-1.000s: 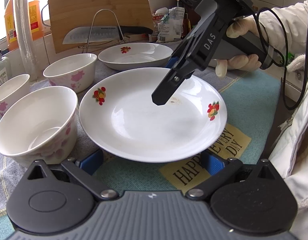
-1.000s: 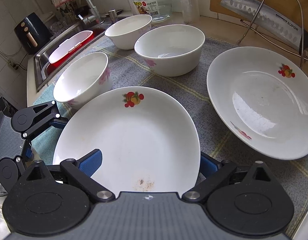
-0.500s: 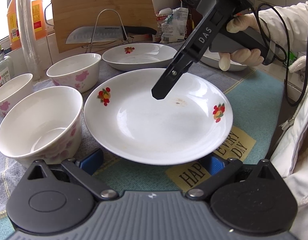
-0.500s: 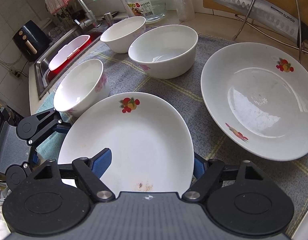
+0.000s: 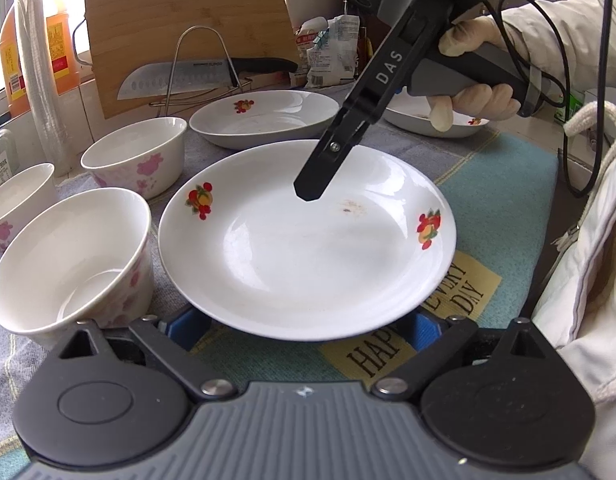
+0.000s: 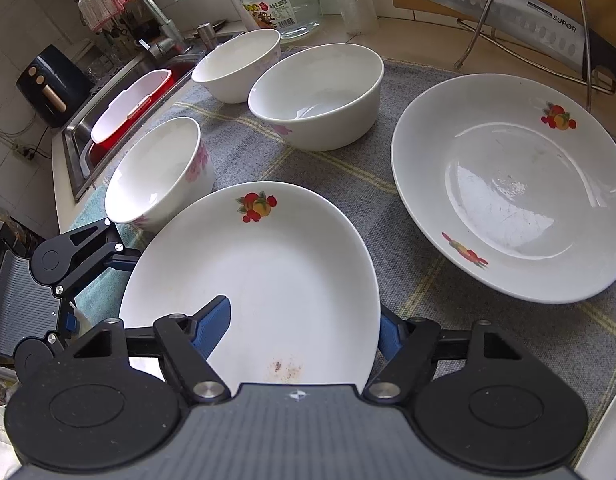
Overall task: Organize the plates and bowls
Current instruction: 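Lift the fruit-print plate with the right tool toward the stained plate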
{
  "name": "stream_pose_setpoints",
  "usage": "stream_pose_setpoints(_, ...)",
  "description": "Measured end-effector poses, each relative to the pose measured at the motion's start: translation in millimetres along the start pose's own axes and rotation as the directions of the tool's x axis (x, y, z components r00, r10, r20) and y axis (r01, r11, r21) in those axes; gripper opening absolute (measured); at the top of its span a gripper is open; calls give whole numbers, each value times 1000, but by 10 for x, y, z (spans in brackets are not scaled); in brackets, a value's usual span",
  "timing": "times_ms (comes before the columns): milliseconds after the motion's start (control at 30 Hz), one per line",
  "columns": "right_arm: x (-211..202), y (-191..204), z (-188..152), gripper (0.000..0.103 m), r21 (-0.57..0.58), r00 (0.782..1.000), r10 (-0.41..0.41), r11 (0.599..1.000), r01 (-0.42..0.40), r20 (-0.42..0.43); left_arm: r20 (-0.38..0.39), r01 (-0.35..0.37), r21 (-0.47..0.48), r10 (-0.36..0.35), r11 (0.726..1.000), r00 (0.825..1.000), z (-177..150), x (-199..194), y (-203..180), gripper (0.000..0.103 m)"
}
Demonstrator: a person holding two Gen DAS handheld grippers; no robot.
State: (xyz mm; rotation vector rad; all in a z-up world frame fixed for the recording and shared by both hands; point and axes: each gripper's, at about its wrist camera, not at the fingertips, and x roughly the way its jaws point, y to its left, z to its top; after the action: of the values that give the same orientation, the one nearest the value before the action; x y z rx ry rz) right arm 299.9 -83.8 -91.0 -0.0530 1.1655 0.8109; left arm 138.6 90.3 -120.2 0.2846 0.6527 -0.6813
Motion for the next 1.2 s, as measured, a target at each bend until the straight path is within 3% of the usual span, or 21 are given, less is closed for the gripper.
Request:
stream_pose_setpoints(667,-32,19,-85,78,23,1000,-29,999,29,-6,4,-6,36,6,999,1000,10,-5,-42,99)
stream_pose_setpoints(1200,-185,56,-247,78,64,997,-68,996,65,48,-7,62,60,-61,996,998,126,-65,8,98)
